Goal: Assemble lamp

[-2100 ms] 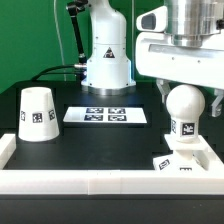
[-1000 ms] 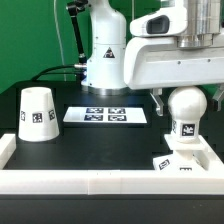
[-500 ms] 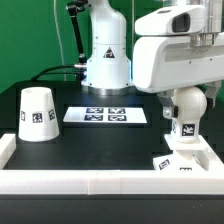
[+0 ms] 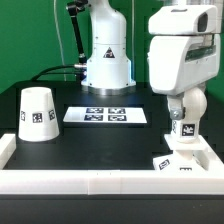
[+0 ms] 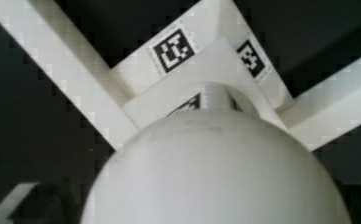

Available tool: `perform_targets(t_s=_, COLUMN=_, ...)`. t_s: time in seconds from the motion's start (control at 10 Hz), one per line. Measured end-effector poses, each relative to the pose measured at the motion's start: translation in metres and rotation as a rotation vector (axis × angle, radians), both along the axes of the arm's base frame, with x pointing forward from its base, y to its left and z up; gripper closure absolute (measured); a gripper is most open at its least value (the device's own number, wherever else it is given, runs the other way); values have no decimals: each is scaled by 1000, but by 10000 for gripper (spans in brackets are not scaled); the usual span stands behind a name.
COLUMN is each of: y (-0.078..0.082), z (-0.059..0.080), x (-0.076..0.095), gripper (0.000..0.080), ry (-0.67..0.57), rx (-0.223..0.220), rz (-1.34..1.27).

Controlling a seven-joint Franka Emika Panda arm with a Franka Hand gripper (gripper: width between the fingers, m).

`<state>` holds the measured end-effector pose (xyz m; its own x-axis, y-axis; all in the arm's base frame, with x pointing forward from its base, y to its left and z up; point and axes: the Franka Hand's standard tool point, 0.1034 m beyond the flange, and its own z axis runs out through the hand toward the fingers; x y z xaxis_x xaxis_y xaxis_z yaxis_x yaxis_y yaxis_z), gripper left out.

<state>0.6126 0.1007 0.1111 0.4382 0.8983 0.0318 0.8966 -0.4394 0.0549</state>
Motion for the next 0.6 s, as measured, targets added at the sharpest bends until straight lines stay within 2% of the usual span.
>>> perform_targets(t_s=0.3, y=-1, z=1, x=2, gripper=101, ry=-7, rx=-45, rz=226)
perform_targets(t_s=0.4, y=-2, z=1, x=2, gripper=101, ry=-7, rx=-46, rz=236)
perform_targets(t_s=0.5, y=-3, z=1, x=1, gripper=205, ry=-6, rx=-46, rz=231)
perform_targets(t_s=0.6, y=-3, z=1, x=1, gripper=223, ry=-6, rx=-46, rz=231)
